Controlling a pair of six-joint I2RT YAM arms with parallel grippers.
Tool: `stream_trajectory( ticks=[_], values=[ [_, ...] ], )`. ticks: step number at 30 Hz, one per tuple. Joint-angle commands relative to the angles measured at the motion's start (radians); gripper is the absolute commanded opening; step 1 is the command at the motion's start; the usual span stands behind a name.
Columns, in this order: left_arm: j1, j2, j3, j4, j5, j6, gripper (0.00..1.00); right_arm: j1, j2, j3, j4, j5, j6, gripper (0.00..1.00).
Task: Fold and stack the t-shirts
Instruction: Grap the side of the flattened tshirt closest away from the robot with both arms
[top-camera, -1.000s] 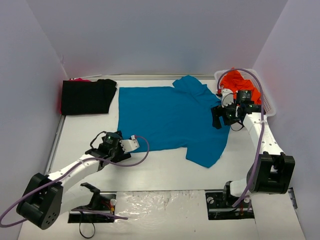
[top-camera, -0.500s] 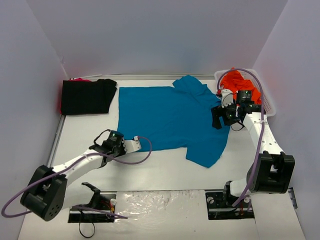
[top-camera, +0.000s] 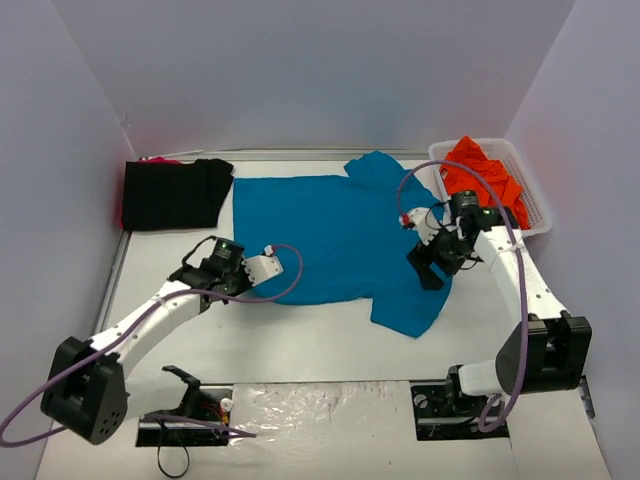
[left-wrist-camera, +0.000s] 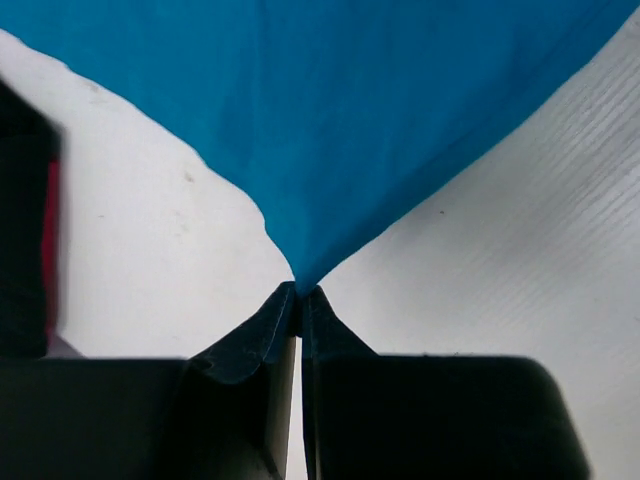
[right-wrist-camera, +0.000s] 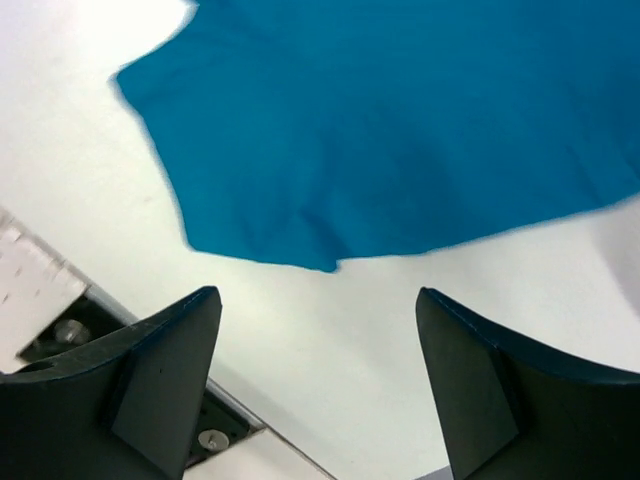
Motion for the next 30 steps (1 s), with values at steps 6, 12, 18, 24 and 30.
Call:
stream_trajectory(
  ticks=[6,12,18,24,30],
  values=[
    [0.208,0.269,0.196,-0.003,0.237,-0.108,0.02,0.305,0.039,-0.007,-0.298,0.043,-0.1,0.72],
    [0.332,0.456,0.365,-0.043,0.347,-0.129,0.02,0.396,0.113,-0.101,-0.291,0.125,-0.117,0.56],
    [0.346,0.54,0.448,-0.085,0.38,-0.123,0.02,0.434,0.157,-0.153,-0.265,0.164,-0.112,0.53],
    [0.347,0.573,0.43,-0.066,0.386,-0.108,0.02,0.508,0.236,-0.152,-0.216,0.149,-0.077,0.52],
    [0.386,0.525,0.398,-0.026,0.435,-0.106,0.02,0.58,0.326,-0.161,-0.121,0.164,-0.008,0.53]
  ],
)
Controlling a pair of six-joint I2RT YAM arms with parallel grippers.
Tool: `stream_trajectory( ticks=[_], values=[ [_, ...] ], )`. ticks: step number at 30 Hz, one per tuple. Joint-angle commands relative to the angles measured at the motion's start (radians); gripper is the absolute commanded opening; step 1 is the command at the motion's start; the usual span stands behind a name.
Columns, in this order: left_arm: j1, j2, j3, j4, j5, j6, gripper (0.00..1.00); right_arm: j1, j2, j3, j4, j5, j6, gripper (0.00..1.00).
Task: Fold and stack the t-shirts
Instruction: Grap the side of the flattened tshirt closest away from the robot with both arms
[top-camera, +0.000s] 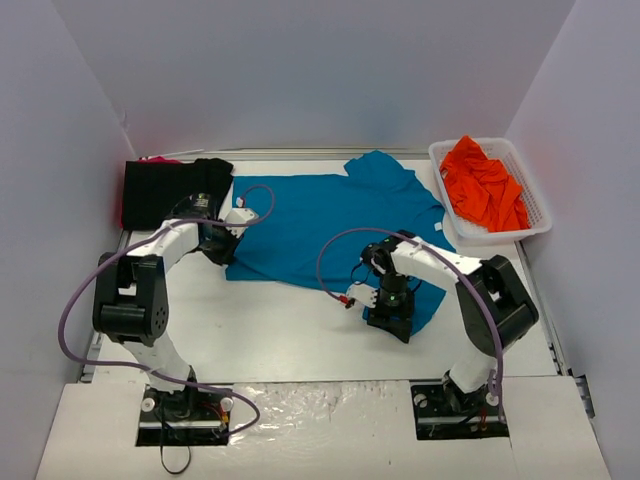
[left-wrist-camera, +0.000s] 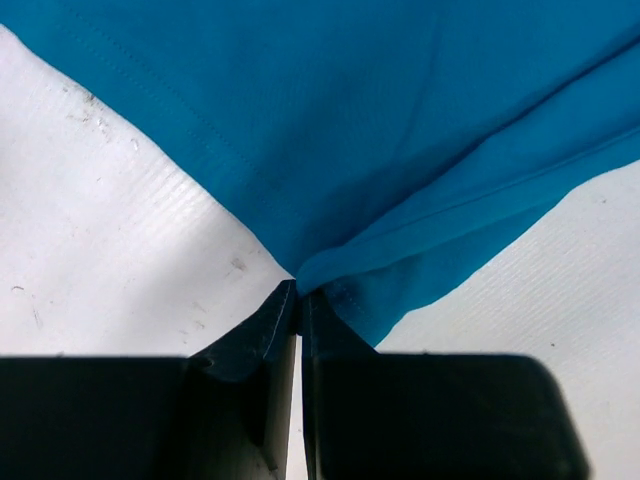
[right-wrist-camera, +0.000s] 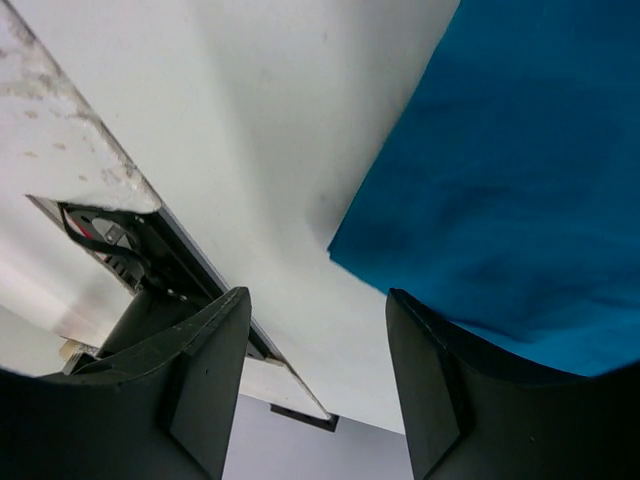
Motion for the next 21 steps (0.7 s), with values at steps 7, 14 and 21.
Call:
stream_trajectory(
  ticks=[7,14,21],
  values=[
    [0.041,-0.042,0.01,0.011,0.05,0.029,0.02,0.05,0.112,0.011,0.068,0.067,0.081,0.56],
    [0.078,-0.007,0.023,0.008,0.068,0.041,0.02,0.081,0.143,-0.002,0.096,0.092,0.121,0.55],
    [0.086,-0.014,0.007,0.013,0.076,0.044,0.02,0.115,0.137,-0.044,0.179,0.201,0.21,0.5]
  ],
)
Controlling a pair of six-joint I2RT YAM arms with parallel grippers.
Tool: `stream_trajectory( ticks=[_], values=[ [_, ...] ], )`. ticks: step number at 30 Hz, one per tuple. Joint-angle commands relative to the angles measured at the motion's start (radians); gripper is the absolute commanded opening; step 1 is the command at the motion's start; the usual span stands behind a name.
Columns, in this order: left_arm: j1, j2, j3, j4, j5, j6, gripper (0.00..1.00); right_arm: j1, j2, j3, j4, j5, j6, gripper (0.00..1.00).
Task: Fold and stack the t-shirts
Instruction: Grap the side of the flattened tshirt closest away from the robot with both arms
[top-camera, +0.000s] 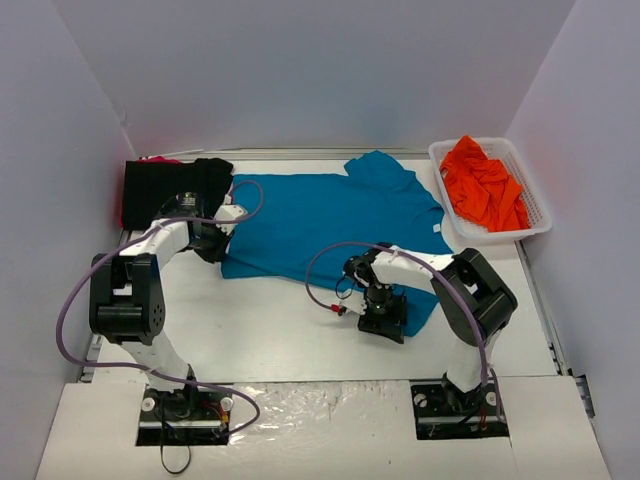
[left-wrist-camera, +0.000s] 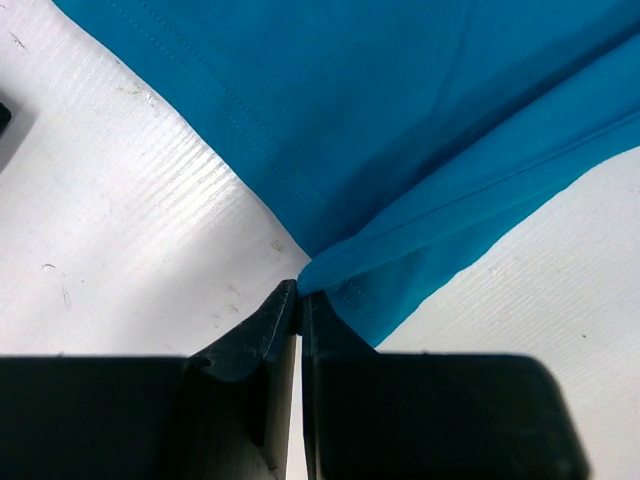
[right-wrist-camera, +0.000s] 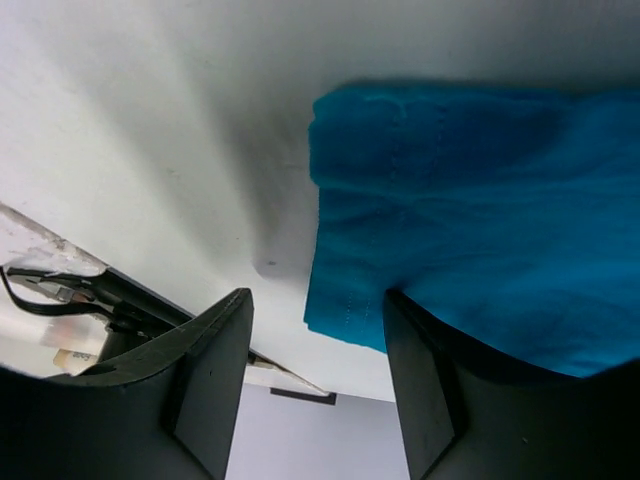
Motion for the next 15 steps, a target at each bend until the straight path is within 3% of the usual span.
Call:
stream_trajectory(
  ticks=[1,7,9,13,15],
  values=[
    [0.008,-0.015,0.005,0.005,0.026,0.016,0.02,0.018,0.017,-0.025,0.051,0.065,0.052,0.5],
    [0.008,-0.034,-0.012,0.01,0.034,0.004,0.03,0.066,0.045,0.0,0.044,0.138,0.1,0.41],
    [0.008,-0.046,-0.024,0.012,0.037,0.004,0.02,0.067,0.066,-0.006,0.054,0.144,0.103,0.28],
    [0.008,-0.061,-0.05,0.016,0.035,0.007,0.02,0.07,0.075,-0.01,0.067,0.145,0.123,0.18],
    [0.008,-0.069,-0.058,0.016,0.031,0.01,0.02,0.072,0.068,-0.01,0.069,0.138,0.126,0.03]
  ],
)
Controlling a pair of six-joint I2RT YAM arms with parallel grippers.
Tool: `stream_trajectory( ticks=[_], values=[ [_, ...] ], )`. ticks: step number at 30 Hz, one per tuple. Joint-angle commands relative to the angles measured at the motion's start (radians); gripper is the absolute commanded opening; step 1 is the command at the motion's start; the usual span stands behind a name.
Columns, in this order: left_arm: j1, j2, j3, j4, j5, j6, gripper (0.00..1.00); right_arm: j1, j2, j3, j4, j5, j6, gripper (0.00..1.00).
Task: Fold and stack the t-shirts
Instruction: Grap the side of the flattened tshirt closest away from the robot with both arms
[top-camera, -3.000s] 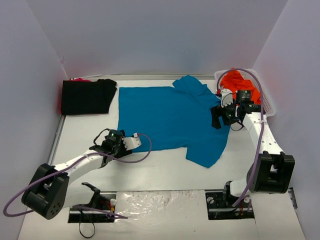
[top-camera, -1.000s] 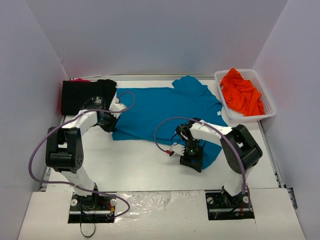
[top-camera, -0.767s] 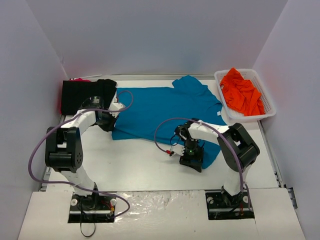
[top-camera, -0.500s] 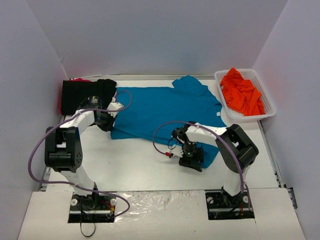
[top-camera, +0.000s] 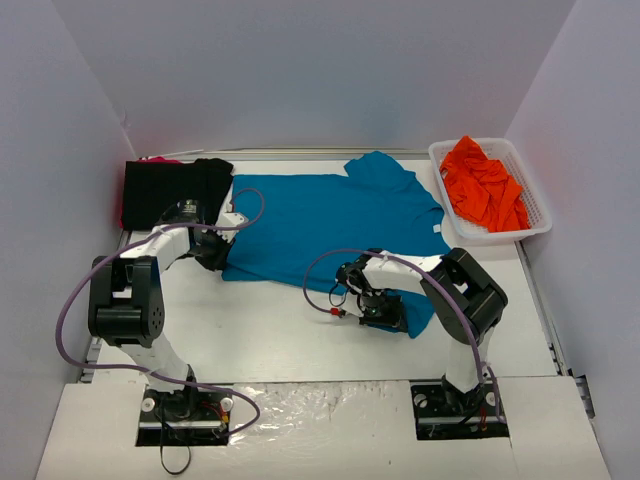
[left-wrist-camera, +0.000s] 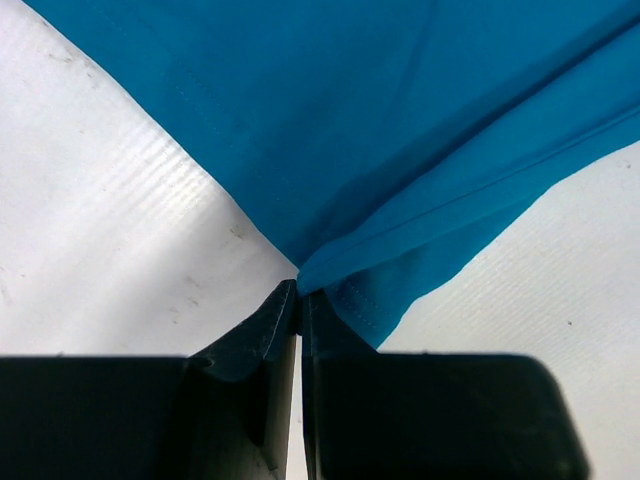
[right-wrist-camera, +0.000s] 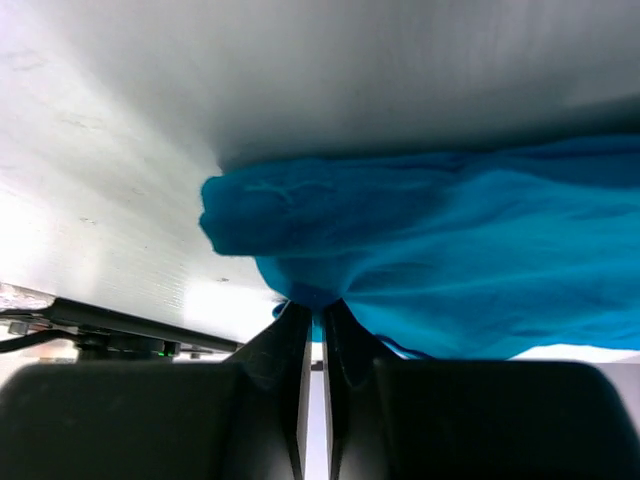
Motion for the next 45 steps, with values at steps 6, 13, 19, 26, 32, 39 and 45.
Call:
stream_trajectory(
  ticks=[6,13,19,26,32,39,45],
  values=[
    [0.007,-0.1,-0.023,-0.011,0.025,0.009,0.02,0.0,-0.034,-0.009,0.023,-0.067,0.034,0.0],
    [-0.001,-0.26,-0.075,-0.061,0.03,0.027,0.02,-0.04,-0.198,0.028,-0.115,-0.179,0.01,0.0],
    [-0.03,-0.424,-0.138,-0.144,0.005,0.067,0.02,-0.103,-0.335,0.033,-0.192,-0.238,-0.016,0.0],
    [-0.053,-0.564,-0.183,-0.248,-0.002,0.11,0.02,-0.168,-0.377,0.085,-0.336,-0.342,-0.108,0.0],
    [-0.057,-0.685,-0.238,-0.33,0.01,0.147,0.02,-0.191,-0.421,0.112,-0.368,-0.357,-0.133,0.0],
    [-0.059,-0.765,-0.266,-0.339,-0.013,0.13,0.02,-0.284,-0.332,0.249,-0.336,-0.282,-0.168,0.0],
    [-0.056,-0.701,-0.255,-0.288,-0.033,0.124,0.02,-0.376,-0.182,0.424,-0.331,-0.244,-0.211,0.0]
  ],
)
